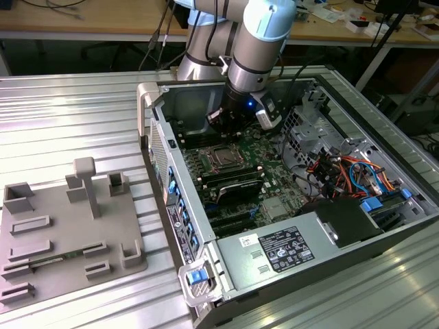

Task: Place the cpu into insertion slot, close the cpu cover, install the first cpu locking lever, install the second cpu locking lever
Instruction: 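Install the first cpu locking lever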

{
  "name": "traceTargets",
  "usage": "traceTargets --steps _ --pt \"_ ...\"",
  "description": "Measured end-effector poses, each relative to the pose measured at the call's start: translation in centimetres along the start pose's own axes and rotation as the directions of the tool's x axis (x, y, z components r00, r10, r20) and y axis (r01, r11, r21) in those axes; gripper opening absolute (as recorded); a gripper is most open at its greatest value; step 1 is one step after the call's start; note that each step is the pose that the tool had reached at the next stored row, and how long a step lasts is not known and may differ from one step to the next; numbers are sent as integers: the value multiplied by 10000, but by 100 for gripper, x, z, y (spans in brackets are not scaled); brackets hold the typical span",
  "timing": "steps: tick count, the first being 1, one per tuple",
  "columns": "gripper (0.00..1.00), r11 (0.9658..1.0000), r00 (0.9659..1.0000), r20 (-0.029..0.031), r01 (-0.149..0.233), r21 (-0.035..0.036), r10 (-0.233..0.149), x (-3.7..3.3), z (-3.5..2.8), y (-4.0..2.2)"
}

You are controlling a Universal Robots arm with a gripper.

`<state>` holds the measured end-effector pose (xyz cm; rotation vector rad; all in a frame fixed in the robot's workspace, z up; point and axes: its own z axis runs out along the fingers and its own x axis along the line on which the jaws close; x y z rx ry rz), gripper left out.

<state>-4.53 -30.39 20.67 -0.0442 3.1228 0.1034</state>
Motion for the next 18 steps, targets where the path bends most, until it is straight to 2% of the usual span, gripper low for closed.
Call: traceTargets --steps 13,18 --pt "11 10000 10000 -2 0 3 0 1 2 -22" --pt "11 10000 10000 -5 -1 4 1 2 22 -24"
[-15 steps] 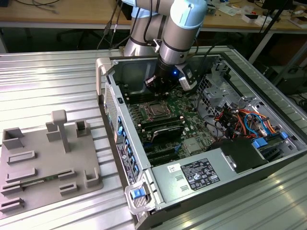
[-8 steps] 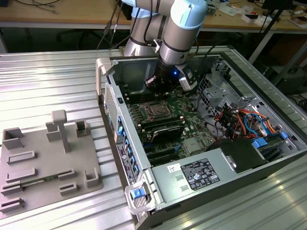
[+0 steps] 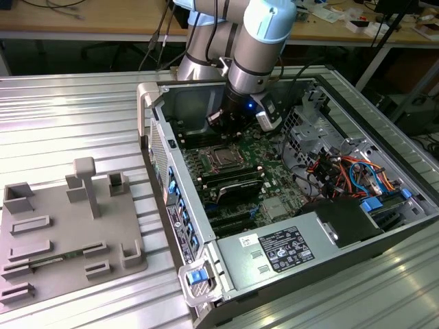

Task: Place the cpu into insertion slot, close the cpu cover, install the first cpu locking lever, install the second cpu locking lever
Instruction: 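Install the first cpu locking lever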

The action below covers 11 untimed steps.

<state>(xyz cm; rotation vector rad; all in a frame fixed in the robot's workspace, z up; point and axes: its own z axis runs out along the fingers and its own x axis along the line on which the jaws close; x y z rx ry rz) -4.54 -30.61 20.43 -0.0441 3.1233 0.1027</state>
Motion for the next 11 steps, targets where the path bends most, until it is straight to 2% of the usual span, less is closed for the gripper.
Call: traceTargets --steps 5,11 --pt "11 10000 10000 3 0 -1 0 0 4 0" --pt "11 10000 10000 5 1 -4 -1 -1 -24 3"
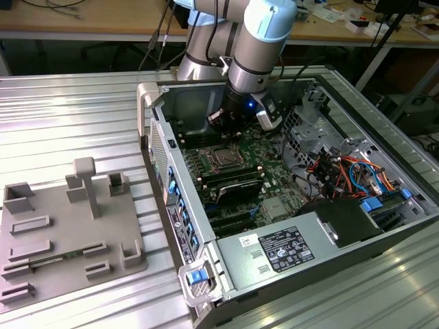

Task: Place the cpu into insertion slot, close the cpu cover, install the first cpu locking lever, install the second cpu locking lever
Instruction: 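Install the first cpu locking lever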

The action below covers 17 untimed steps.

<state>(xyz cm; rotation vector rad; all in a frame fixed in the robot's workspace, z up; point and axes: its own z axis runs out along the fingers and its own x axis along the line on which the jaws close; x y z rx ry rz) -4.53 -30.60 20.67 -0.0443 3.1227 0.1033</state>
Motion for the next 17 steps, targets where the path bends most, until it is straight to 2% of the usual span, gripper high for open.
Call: traceTargets --steps 17 --pt "11 10000 10000 0 1 1 -1 1 -2 -22"
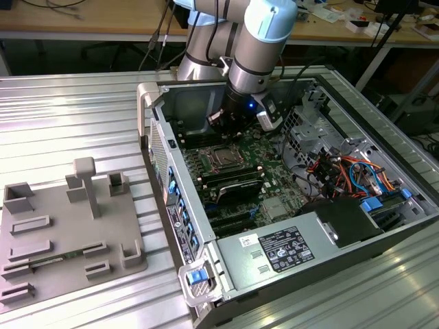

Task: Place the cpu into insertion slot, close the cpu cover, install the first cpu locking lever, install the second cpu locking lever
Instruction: 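Install the first cpu locking lever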

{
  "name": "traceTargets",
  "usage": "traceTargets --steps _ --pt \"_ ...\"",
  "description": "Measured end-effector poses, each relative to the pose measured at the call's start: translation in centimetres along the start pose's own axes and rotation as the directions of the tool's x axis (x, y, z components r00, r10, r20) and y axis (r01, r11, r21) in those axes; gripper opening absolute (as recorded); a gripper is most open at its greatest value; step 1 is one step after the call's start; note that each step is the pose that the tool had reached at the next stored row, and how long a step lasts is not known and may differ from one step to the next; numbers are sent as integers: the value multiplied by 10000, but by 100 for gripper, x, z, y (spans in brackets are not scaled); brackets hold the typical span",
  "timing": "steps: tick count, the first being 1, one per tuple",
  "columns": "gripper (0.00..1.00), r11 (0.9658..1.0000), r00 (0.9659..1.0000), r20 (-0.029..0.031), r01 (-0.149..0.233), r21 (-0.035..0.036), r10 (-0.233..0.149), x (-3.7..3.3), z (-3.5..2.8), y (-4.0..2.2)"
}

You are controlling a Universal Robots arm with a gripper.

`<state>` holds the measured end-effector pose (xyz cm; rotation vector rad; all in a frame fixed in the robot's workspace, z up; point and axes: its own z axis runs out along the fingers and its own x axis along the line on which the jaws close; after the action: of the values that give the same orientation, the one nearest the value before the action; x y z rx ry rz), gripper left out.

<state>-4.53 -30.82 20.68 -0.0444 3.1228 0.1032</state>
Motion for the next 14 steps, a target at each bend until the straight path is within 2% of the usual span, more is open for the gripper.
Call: traceTargets --steps 14 --pt "11 10000 10000 -4 -2 4 2 1 28 -8"
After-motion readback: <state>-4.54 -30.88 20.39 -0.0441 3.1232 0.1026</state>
